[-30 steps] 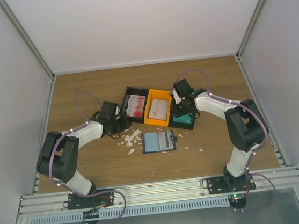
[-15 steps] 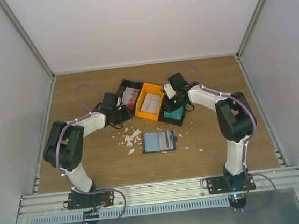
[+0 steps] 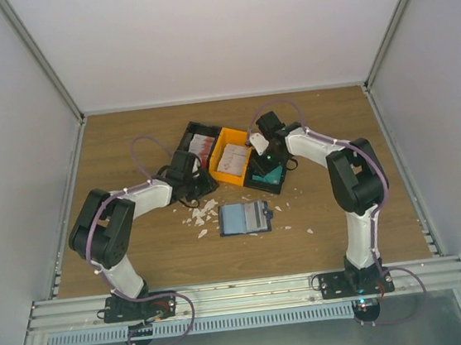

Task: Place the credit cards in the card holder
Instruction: Pick up the credit card from the storage box.

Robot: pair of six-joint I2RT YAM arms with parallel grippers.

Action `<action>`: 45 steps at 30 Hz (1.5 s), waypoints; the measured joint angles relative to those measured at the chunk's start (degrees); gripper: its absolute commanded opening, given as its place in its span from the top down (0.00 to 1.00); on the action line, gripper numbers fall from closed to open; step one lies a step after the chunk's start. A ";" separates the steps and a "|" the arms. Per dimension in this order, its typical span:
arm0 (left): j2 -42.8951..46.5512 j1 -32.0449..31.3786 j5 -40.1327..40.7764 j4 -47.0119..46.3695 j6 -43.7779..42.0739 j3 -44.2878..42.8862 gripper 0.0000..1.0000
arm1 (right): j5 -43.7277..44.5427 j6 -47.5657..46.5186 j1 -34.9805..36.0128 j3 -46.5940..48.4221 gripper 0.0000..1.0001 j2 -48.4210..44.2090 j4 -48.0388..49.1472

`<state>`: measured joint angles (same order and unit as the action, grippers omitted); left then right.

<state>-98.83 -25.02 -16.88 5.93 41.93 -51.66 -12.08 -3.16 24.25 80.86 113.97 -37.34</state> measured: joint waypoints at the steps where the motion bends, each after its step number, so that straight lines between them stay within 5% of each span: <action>1: -0.02 -0.70 0.15 -0.24 0.35 0.02 0.67 | 0.11 -0.24 0.00 0.31 0.49 0.20 -0.39; 14: -4.00 -7.43 3.85 -1.99 2.71 -2.75 0.69 | -1.77 -2.21 0.07 1.01 0.55 0.59 -3.15; 30: -7.02 -8.11 4.46 0.11 2.40 -6.03 0.70 | -4.98 -3.02 -0.15 0.85 0.66 -0.57 -3.93; 45: -7.61 -8.11 4.37 1.31 2.32 -7.19 0.70 | -6.12 -2.12 1.20 -2.51 0.66 -6.25 -5.11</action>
<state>-106.43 -33.12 -12.51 7.25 44.25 -58.85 -18.20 -5.28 25.45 78.35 107.72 -42.46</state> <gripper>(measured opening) 0.302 0.333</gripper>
